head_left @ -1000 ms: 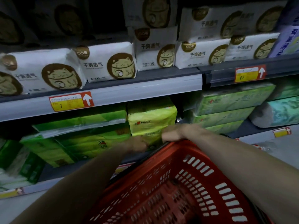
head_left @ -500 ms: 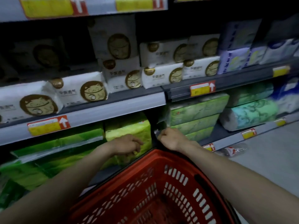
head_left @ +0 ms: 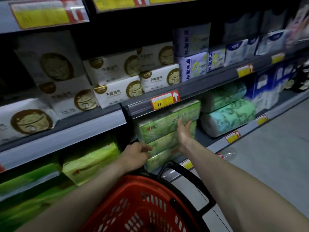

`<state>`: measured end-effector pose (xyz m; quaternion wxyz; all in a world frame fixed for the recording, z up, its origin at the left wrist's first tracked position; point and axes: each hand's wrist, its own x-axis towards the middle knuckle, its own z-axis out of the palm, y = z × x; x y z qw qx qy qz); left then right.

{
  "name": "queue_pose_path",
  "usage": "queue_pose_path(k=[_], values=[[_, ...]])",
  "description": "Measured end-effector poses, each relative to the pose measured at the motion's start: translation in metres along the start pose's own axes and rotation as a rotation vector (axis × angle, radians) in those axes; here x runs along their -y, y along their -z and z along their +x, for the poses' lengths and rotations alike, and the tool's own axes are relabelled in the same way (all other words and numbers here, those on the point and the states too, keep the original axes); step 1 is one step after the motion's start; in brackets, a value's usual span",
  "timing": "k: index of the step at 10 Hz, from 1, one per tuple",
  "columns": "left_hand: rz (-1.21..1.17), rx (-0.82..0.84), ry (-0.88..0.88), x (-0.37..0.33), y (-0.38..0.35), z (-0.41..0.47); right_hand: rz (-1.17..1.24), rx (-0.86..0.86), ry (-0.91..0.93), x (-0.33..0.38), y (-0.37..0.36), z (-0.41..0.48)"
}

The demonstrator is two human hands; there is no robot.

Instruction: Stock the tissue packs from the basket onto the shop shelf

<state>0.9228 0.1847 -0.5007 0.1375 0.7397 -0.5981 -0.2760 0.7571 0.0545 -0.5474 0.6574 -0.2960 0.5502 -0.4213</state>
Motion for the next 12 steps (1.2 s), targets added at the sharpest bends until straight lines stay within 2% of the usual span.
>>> queue_pose_path(k=[1,3,4,5,6,7,9,10,11,12], values=[[-0.051,-0.053,-0.028,0.001,-0.004,0.009,-0.082,-0.037,0.055,-0.004,-0.009,0.008],[-0.178,-0.222,0.051,-0.01,-0.011,0.018,-0.192,-0.065,0.058,-0.005,-0.007,0.005],[-0.173,-0.176,0.049,-0.012,-0.022,0.009,-0.083,-0.301,0.083,-0.008,-0.001,0.0],[-0.145,-0.112,0.052,-0.015,-0.027,0.007,0.147,-0.206,-0.139,-0.02,-0.002,0.012],[-0.185,-0.097,0.065,-0.018,-0.023,0.014,0.207,0.085,-0.248,-0.049,-0.011,0.061],[-0.196,-0.105,0.101,-0.015,-0.022,0.026,0.307,0.133,-0.28,-0.05,-0.025,0.065],[-0.199,-0.113,0.102,-0.016,-0.026,0.033,0.338,0.038,-0.251,-0.049,-0.026,0.072],[-0.208,-0.071,0.071,-0.014,-0.023,0.019,0.248,0.051,-0.307,-0.024,-0.026,0.031],[-0.225,-0.148,0.051,-0.007,-0.013,-0.006,0.144,0.009,-0.297,0.005,-0.024,-0.018],[-0.338,-0.197,0.051,0.005,-0.004,-0.034,0.017,-0.018,-0.225,0.008,-0.024,-0.051]])
